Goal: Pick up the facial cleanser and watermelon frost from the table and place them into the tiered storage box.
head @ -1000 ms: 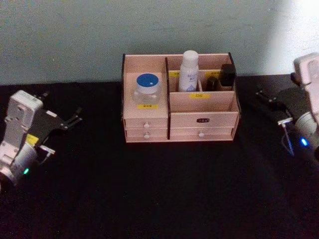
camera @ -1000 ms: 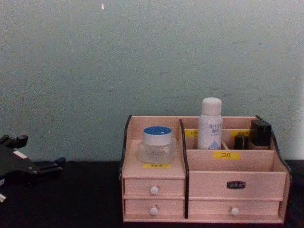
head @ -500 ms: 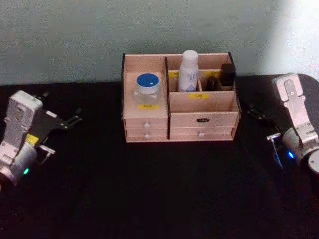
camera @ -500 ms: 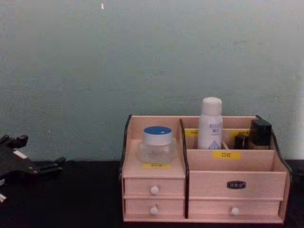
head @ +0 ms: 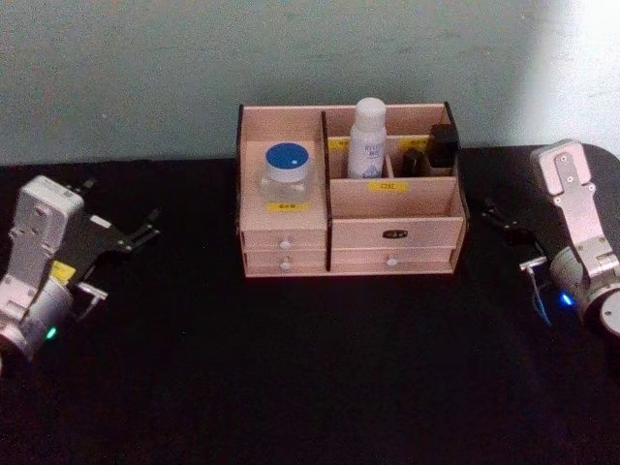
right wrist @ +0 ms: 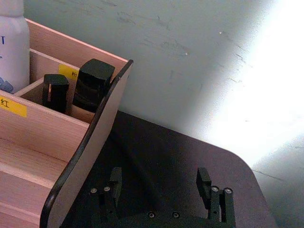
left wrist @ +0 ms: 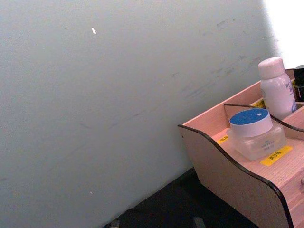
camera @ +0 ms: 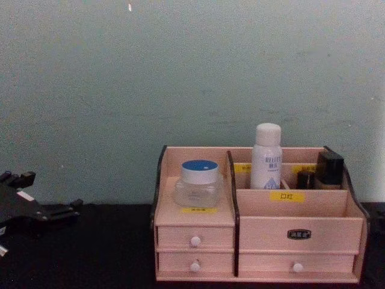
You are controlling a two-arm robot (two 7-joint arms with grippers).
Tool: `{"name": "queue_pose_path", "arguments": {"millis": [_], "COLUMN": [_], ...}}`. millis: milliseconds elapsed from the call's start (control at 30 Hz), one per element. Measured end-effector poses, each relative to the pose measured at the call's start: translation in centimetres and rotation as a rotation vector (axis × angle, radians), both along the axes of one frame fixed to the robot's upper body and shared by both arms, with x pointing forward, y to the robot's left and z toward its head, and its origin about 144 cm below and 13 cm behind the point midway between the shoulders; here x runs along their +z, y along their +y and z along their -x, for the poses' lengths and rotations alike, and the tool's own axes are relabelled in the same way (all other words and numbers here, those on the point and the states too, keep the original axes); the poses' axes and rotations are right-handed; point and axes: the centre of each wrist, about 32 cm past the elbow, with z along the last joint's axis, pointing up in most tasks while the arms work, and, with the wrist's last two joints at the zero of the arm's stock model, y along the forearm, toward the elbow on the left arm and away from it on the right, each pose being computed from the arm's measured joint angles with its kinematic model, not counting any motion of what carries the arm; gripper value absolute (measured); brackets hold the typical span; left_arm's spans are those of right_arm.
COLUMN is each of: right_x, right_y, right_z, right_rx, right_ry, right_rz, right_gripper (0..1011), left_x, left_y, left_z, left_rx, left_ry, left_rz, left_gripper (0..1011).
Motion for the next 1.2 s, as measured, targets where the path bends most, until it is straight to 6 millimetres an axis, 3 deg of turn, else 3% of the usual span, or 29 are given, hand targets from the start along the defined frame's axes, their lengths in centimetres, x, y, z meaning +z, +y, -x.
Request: {"name": "queue_pose_path", "arguments": {"millis": [1200], "right_x": [0.09], "right_y": [-0.04], "right_z": [0.02], "right_rx": [-0.001], "right_ry": [-0.004], "right_rz": [-0.002], "right_gripper": [1003], "left_x": [0.00], "left_y": [0.00], "left_z": [0.00], "left_rx": [0.000], "left_ry": [0.000], "left_rz": [0.000], "left_gripper": [1001]}}
